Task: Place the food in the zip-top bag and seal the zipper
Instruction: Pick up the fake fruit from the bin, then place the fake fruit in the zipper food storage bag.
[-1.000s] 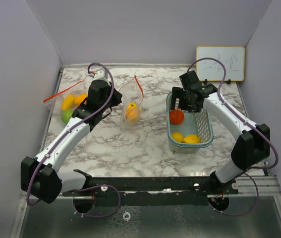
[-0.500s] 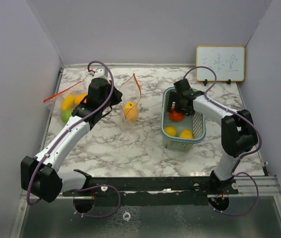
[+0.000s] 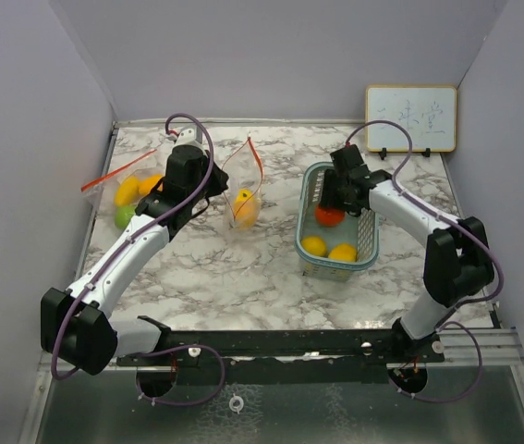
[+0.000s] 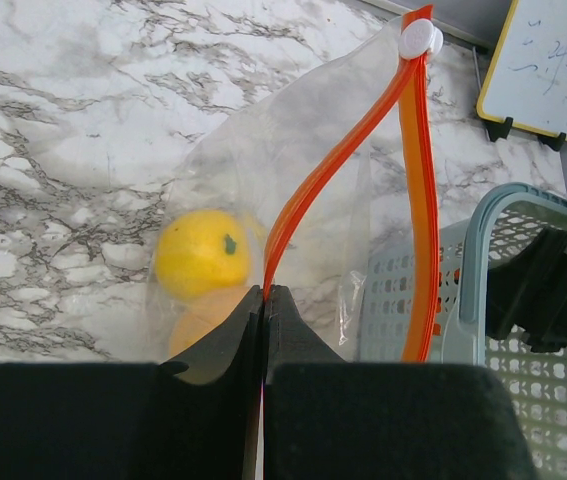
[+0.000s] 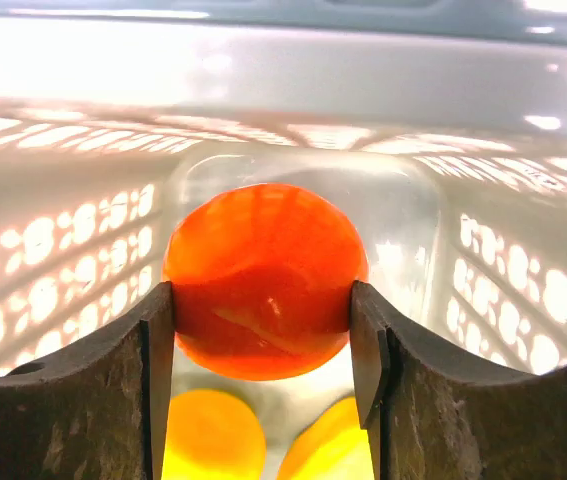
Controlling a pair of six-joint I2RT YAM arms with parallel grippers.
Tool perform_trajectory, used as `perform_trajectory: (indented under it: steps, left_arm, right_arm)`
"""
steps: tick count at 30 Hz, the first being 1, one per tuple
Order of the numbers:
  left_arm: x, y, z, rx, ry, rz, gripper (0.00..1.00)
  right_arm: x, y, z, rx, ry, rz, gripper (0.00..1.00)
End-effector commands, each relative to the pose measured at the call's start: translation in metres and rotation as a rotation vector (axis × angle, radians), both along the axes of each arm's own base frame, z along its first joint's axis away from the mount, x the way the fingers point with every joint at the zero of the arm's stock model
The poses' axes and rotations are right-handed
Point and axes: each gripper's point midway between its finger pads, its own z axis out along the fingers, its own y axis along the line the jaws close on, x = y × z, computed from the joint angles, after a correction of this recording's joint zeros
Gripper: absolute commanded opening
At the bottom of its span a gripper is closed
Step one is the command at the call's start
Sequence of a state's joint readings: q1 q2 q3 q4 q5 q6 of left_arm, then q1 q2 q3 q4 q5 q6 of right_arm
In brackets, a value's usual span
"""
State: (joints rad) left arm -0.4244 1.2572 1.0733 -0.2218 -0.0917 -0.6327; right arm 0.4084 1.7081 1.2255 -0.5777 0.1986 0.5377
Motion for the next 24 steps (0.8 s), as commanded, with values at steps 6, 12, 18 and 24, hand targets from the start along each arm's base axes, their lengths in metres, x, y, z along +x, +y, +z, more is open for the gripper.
perform_trajectory:
  steps: [6,12,18,24]
  left_arm:
    - [0.002,0.000,0.012,-0.006,-0.030,-0.010,0.00]
    - [0.001,-0.001,0.011,-0.010,-0.027,-0.013,0.00]
    - [0.001,-0.003,0.013,-0.020,-0.033,-0.019,0.00]
    - [-0.001,-0.003,0.015,-0.028,-0.036,-0.024,0.00]
  right_arm:
    - [-0.012,0.006,0.112,0.105,-0.193,0.103,0.23]
    - [-0.006,0.068,0.226,0.353,-0.445,0.385,0.23]
    - [-0.028,0.170,0.293,0.622,-0.540,0.693,0.22]
    - [-0.028,0.221,0.274,0.816,-0.470,0.757,0.22]
